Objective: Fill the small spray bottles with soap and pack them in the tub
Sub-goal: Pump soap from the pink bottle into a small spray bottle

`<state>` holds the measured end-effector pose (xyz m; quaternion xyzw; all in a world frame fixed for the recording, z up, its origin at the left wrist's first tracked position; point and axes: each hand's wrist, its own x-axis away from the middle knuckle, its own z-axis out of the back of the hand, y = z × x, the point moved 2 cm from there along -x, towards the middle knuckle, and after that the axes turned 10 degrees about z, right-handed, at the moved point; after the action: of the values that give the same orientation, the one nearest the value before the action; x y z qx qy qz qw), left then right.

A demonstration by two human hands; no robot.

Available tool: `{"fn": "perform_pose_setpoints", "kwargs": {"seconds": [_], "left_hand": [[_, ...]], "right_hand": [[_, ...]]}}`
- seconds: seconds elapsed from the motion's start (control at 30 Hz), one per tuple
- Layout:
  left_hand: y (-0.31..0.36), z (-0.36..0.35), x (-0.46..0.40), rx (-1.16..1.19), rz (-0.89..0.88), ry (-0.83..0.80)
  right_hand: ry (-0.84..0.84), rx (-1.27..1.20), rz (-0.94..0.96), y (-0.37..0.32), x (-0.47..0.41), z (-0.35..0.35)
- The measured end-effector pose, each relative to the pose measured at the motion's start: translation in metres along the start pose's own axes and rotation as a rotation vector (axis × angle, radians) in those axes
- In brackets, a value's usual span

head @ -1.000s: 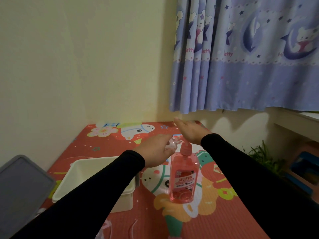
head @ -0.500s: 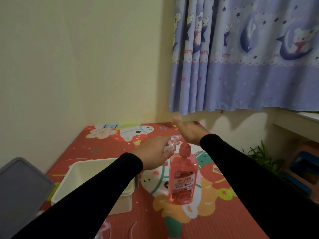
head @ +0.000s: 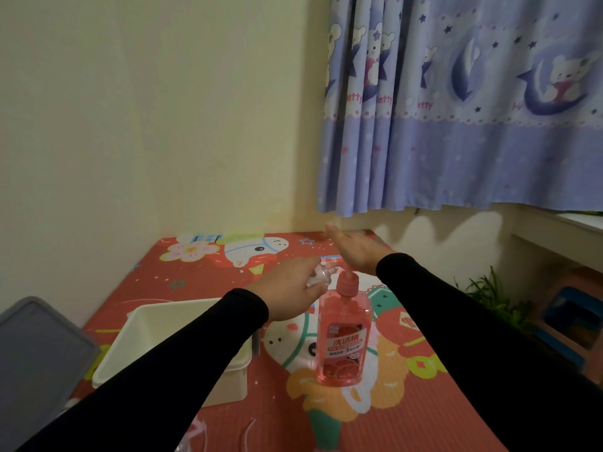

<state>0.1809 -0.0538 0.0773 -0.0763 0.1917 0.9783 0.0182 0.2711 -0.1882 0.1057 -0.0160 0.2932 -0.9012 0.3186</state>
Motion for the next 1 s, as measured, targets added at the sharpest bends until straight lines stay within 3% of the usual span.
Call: {"fn": "perform_pose_setpoints", "kwargs": {"seconds": [0.8, 1.0], "left_hand": [[-0.004, -0.012, 0.002, -0.036, 0.016, -0.036], [-0.001, -0.001, 0.000, 0.013, 0.009, -0.006]], "right_hand": [[-0.047, -0.004, -0.012, 0.013, -0.009, -0.019], [0.042, -0.052, 0.037, 0.005, -0.005, -0.002]]}}
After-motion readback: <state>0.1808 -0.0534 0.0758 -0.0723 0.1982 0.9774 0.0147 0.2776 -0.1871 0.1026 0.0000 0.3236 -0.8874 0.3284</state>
